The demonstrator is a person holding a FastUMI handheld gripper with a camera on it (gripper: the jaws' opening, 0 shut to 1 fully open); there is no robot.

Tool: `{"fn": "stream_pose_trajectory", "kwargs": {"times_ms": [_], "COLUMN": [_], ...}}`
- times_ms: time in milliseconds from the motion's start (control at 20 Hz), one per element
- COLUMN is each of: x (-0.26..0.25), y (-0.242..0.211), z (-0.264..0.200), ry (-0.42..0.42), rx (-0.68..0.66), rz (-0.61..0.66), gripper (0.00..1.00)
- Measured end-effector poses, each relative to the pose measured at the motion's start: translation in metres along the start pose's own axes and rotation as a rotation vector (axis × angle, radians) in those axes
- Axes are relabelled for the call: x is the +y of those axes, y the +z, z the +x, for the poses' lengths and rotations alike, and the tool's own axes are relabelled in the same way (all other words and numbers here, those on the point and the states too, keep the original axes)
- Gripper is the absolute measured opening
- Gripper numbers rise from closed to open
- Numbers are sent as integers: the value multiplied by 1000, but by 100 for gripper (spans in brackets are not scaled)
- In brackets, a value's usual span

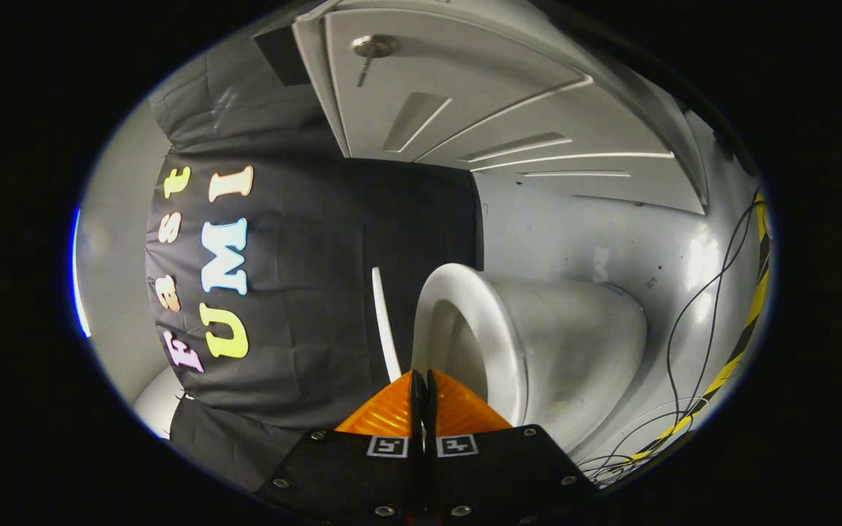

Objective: Open the toilet lid.

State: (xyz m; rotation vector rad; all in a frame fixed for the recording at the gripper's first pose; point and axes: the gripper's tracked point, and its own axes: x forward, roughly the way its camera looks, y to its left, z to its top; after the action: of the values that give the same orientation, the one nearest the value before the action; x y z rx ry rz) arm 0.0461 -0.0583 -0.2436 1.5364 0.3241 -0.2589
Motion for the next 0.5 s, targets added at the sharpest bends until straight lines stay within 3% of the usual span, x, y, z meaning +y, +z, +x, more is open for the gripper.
{"fn": "stream_pose_trajectory", "kwargs": {"times_ms": [500], "x": [74], "y": [-24], "z": [-17], "ry": [63], "rx": [-5], "rz": [-43], "gripper": [0]}}
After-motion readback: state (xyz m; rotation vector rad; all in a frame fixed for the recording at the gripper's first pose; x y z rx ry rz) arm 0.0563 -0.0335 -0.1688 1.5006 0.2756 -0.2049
